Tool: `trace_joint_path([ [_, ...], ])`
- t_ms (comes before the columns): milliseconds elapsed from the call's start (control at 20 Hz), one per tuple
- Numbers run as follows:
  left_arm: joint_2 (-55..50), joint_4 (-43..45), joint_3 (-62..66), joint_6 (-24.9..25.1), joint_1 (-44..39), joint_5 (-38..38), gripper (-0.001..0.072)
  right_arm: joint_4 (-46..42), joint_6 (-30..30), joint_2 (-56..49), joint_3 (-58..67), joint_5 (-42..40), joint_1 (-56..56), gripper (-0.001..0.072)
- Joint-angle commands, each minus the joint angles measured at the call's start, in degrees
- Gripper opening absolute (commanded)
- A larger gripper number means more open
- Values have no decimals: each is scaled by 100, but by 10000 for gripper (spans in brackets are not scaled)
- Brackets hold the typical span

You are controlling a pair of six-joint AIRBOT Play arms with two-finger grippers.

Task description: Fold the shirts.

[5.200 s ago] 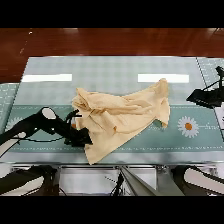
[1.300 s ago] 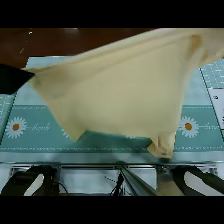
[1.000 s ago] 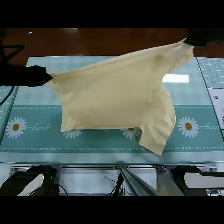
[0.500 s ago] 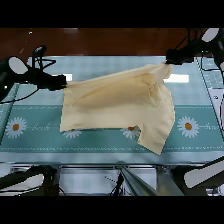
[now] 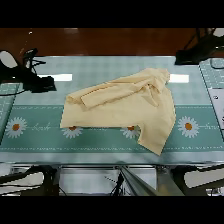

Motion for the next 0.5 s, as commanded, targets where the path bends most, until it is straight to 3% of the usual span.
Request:
trace_joint_path([
  [0,59,278,46,280,645,-1360,479,-988,46,476,-7,894,-273,445],
  [50,116,153,-188,299,820,-1425,479,-876,46,507,-66,1126,-474,457],
  [100,203,-94,-542,380,994,-1434,479,-562,44,520,-205,1381,-723,525],
  [200,304,-656,-1307,857,1296,-1394,479,503,-83,542,-649,1692,-1237,535],
  [300,310,-1115,-1897,1106,1567,-1296,479,1510,-251,728,-1292,1495,-1652,535],
  [400,299,-1486,-2339,1268,1722,-1036,495,1762,-341,981,-1912,1084,-1893,535],
  [450,286,-1609,-2470,1355,1714,-914,565,1762,-409,1084,-2177,933,-1976,535],
])
